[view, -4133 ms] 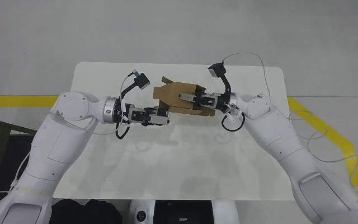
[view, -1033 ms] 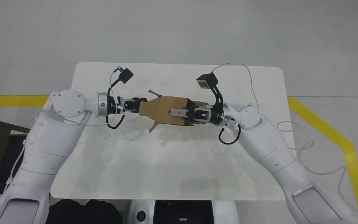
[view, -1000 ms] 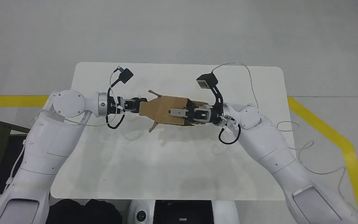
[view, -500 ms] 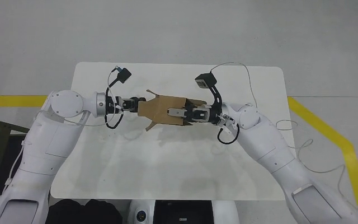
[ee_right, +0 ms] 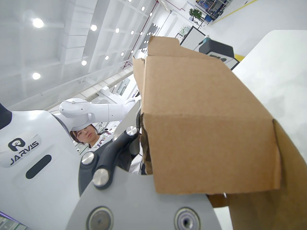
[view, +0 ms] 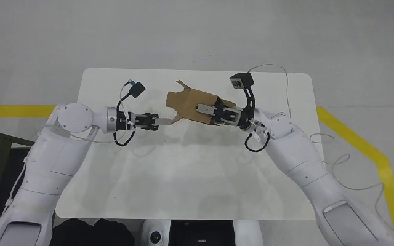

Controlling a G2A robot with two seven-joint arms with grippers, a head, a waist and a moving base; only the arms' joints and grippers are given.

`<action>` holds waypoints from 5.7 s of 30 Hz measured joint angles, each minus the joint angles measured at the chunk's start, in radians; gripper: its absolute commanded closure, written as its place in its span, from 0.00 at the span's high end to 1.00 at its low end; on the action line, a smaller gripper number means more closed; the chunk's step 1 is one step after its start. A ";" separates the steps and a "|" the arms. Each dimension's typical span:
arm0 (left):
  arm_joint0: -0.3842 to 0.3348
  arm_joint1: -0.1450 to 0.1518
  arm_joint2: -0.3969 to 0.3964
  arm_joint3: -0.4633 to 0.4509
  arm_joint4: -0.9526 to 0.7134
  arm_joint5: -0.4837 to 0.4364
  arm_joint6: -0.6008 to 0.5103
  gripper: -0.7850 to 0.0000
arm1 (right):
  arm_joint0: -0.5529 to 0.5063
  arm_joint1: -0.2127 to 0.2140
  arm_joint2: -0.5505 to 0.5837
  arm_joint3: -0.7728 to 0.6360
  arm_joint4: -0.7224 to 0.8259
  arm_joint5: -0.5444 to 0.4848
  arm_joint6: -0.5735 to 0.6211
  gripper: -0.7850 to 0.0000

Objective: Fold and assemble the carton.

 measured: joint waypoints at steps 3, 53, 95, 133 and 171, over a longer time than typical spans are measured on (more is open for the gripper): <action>0.001 -0.001 0.011 -0.016 -0.011 -0.004 -0.023 1.00 | -0.001 -0.004 0.000 0.002 -0.019 0.004 -0.012 0.00; -0.027 0.006 -0.028 0.039 -0.050 0.009 0.037 1.00 | -0.070 0.007 0.032 -0.032 -0.064 0.175 0.181 0.00; -0.029 -0.002 0.036 0.000 -0.085 0.002 -0.029 1.00 | -0.030 -0.008 -0.067 -0.041 -0.006 0.158 0.164 0.00; -0.042 0.013 0.024 -0.008 0.034 0.093 -0.024 1.00 | -0.046 0.006 0.004 0.022 -0.113 0.127 0.107 0.00; -0.029 0.004 0.042 0.004 -0.103 0.040 -0.028 1.00 | -0.013 -0.035 -0.035 -0.021 -0.035 0.107 0.113 0.00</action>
